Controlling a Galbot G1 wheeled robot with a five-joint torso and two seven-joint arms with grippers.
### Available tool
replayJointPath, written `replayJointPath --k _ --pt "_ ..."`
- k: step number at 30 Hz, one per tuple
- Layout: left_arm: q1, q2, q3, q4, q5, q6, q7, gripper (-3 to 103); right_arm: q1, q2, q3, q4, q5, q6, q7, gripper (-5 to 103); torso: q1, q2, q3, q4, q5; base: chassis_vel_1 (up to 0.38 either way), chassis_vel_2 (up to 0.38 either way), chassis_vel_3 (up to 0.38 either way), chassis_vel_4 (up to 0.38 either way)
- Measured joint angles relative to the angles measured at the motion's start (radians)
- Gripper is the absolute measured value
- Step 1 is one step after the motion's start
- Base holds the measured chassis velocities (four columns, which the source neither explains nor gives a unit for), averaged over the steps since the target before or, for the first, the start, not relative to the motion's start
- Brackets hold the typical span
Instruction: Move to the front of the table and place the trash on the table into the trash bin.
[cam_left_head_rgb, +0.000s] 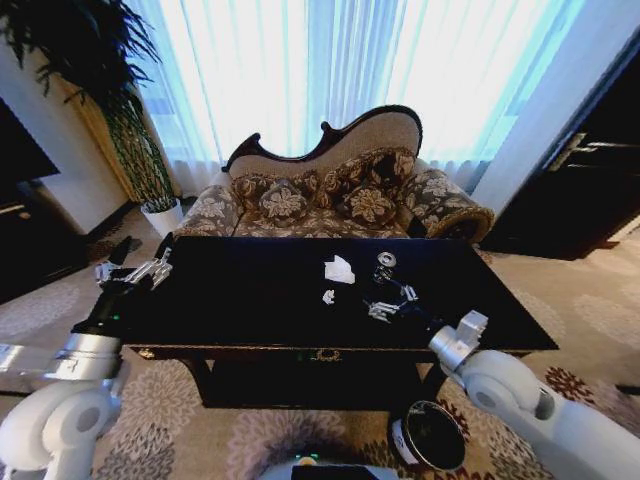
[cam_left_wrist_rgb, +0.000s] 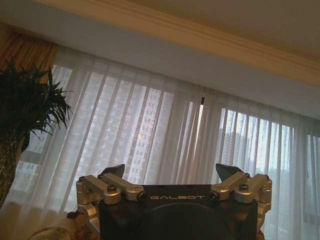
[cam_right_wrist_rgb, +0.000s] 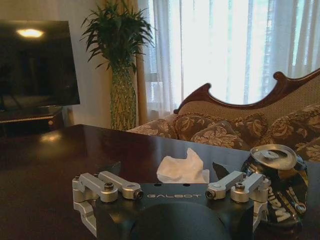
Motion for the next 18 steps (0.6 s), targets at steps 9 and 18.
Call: replayJointPath --k 9,18 --pt "-0.001 -0.004 -0.033 -0.015 -0.022 0.009 -0.014 100 0.312 -0.040 -0.267 -0.091 0.034 -0.056 0.058 100 0.000 0.000 0.000 0.0000 0.0002 0.000 0.000 0.000 0.000" --pt "-0.014 -0.003 -0.027 0.011 -0.017 0.014 -0.016 100 0.552 0.012 -0.513 -0.152 0.045 -0.100 0.127 100 0.000 0.000 0.000 -0.0002 0.0000 0.000 0.000 0.000 0.000"
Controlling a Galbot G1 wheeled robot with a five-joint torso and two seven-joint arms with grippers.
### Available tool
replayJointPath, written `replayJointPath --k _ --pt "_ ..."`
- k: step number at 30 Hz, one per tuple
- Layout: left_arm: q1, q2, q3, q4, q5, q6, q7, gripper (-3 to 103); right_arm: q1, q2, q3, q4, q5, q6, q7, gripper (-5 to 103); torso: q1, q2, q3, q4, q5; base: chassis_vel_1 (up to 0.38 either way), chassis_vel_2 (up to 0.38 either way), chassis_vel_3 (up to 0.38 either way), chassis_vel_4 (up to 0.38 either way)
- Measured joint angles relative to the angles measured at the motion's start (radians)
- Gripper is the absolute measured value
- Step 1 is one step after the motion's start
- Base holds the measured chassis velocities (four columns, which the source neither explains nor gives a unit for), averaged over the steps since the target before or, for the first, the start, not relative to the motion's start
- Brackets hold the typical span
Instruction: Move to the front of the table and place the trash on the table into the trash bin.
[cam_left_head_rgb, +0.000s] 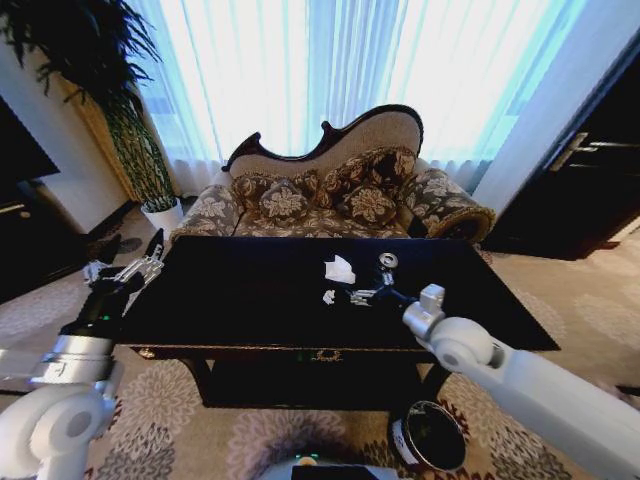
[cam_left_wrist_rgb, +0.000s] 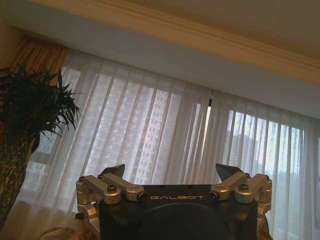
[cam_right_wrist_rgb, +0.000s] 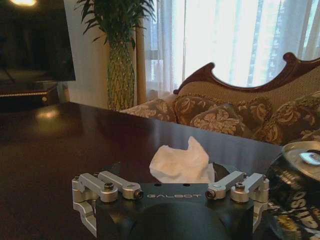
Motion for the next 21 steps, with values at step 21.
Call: replayJointPath --k 21 --pt "-0.021 0.017 0.021 0.021 -0.005 0.005 -0.002 100 -0.047 -0.001 0.067 -0.064 -0.043 -0.027 0.007 100 0.000 0.000 0.000 0.0000 0.0002 0.000 0.000 0.000 0.000"
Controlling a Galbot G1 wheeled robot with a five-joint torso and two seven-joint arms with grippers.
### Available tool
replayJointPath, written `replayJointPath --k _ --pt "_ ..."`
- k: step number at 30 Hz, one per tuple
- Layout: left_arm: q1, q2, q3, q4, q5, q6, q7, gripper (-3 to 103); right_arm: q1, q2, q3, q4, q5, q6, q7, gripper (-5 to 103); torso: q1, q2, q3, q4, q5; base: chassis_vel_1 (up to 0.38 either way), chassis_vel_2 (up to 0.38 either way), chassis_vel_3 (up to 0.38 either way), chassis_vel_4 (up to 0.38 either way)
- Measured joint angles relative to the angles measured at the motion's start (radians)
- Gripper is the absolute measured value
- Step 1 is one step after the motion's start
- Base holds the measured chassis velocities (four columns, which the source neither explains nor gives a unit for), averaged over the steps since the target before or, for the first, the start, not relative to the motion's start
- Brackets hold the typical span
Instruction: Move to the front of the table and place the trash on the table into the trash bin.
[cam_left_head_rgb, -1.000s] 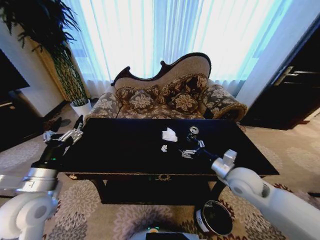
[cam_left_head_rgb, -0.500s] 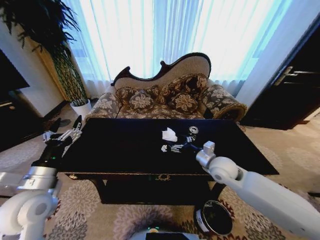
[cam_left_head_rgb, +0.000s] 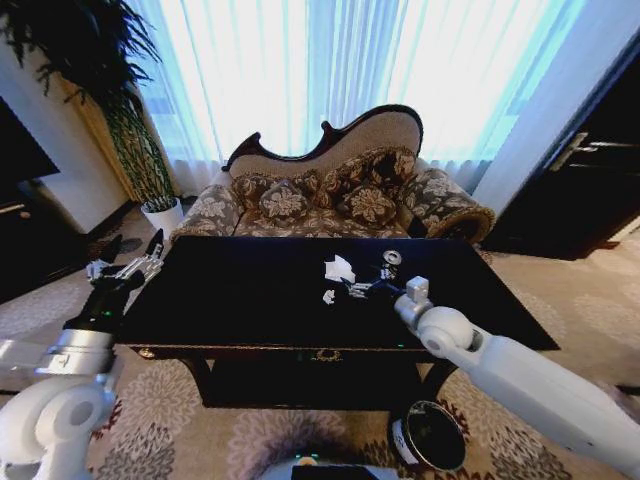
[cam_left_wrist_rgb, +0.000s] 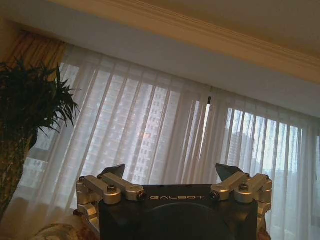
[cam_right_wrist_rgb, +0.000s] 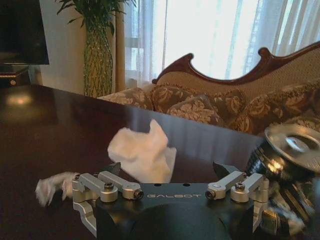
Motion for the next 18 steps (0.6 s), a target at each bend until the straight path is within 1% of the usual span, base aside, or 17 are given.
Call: replayJointPath --k 1,4,6,7,9,10,14,17,18 --pt "0.000 0.000 0.000 0.000 0.000 0.000 0.000 100 0.000 0.000 0.000 0.000 0.000 0.000 0.000 100 0.000 0.000 0.000 0.0000 0.0000 0.000 0.000 0.000 0.000" --pt "0.001 -0.003 0.009 -0.008 0.002 0.000 0.000 100 -0.091 -0.026 0.095 0.016 -0.005 0.005 -0.018 100 0.000 0.000 0.000 -0.0002 0.0001 0.000 0.000 0.000 0.000" --pt "0.003 -0.004 0.012 -0.014 0.003 0.001 0.000 100 -0.125 -0.039 0.139 0.015 -0.006 0.012 -0.025 100 0.000 0.000 0.000 -0.0001 0.0000 0.000 0.000 0.000 0.000" --pt "0.003 -0.004 0.012 -0.014 0.003 0.001 0.000 100 -0.125 -0.039 0.139 0.015 -0.006 0.012 -0.025 100 0.000 0.000 0.000 -0.0001 0.0000 0.000 0.000 0.000 0.000" --pt "0.006 -0.006 0.013 -0.019 0.003 0.001 0.000 100 -0.145 -0.046 0.166 0.014 -0.006 0.017 -0.030 100 0.000 0.000 0.000 -0.0001 0.0000 0.000 0.000 0.000 0.000" --pt "0.009 -0.008 0.013 -0.026 0.003 0.001 0.000 100 -0.166 -0.052 0.197 0.013 -0.006 0.021 -0.035 100 0.000 0.000 0.000 0.0001 0.0000 0.000 0.000 0.000 0.000" --pt "0.016 -0.009 0.007 -0.034 0.003 0.001 0.000 100 -0.210 -0.056 0.238 0.031 -0.005 0.030 -0.045 100 0.000 0.000 0.000 0.0001 0.0000 0.000 0.000 0.000 0.000" --pt "0.020 -0.009 0.000 -0.038 0.002 0.001 0.000 100 -0.247 -0.055 0.261 0.055 -0.005 0.038 -0.064 100 0.000 0.000 0.000 0.0000 -0.0001 0.000 0.000 0.000 0.000" --pt "0.022 -0.009 -0.003 -0.041 0.001 0.001 0.000 100 -0.271 -0.053 0.276 0.072 -0.005 0.050 -0.095 100 0.000 0.000 0.000 0.0001 -0.0001 0.000 0.000 0.000 0.000"
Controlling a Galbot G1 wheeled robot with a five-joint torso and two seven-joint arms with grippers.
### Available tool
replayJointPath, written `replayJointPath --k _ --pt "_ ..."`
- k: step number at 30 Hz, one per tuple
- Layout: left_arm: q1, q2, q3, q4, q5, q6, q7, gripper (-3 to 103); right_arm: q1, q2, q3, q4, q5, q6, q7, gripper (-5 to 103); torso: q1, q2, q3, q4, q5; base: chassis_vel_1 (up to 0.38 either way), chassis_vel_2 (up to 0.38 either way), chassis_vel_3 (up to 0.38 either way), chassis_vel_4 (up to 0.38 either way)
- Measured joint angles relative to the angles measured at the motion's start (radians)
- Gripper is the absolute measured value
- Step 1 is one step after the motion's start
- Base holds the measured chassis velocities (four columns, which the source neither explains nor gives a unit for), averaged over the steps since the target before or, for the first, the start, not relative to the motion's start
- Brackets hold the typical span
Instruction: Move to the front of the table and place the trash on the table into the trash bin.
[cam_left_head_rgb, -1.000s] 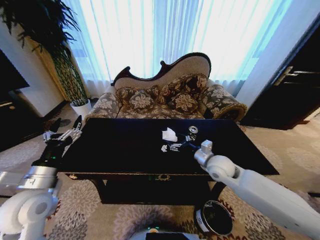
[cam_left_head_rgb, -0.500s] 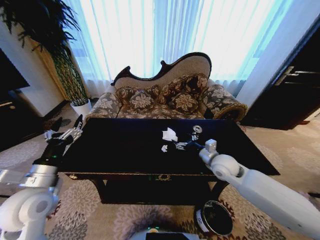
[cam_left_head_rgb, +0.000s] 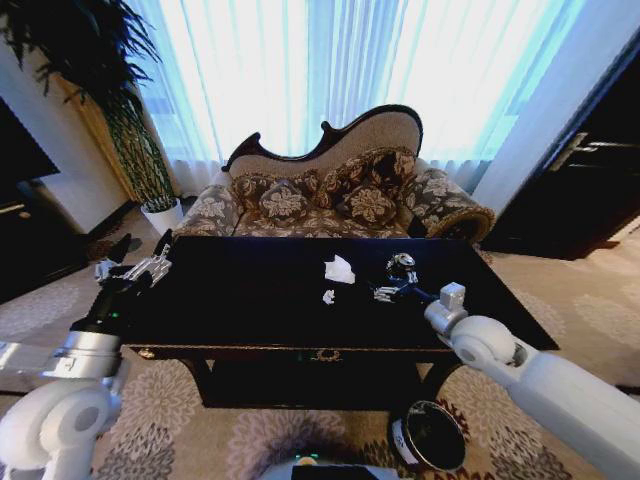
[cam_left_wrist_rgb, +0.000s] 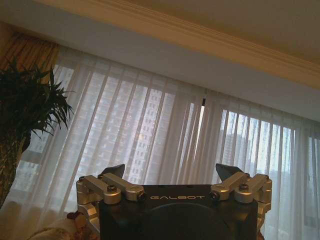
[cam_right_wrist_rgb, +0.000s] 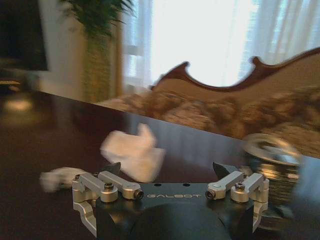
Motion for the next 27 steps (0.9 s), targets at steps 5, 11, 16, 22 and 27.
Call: replayJointPath --k 5,11,16,22,27 --pt "0.001 0.000 -0.003 -0.002 -0.001 0.000 0.000 100 -0.041 0.014 0.019 0.039 0.008 0.057 -0.079 100 0.000 0.000 0.000 0.0000 -0.0001 0.000 0.000 0.000 0.000" --pt "0.000 0.003 -0.002 -0.001 -0.001 -0.002 0.000 100 -0.008 0.019 0.018 0.020 0.068 0.170 -0.208 100 0.000 0.000 0.000 0.0000 0.0000 0.000 0.000 0.000 0.000" --pt "-0.001 0.007 -0.009 0.008 -0.003 -0.003 0.000 100 0.045 0.023 0.011 -0.009 0.095 0.206 -0.212 100 0.000 0.000 0.000 0.0000 -0.0001 0.000 0.000 0.000 0.000" --pt "-0.001 0.002 -0.001 0.010 0.001 -0.004 0.002 100 0.098 0.018 -0.015 -0.074 0.090 0.160 -0.104 100 0.000 0.000 0.000 0.0000 -0.0001 0.000 0.000 0.000 0.000" --pt "-0.003 0.001 0.002 0.013 0.003 -0.005 0.002 100 0.151 0.013 -0.041 -0.143 0.091 0.137 -0.057 100 0.000 0.000 0.000 0.0000 0.0000 0.000 0.000 0.000 0.000"
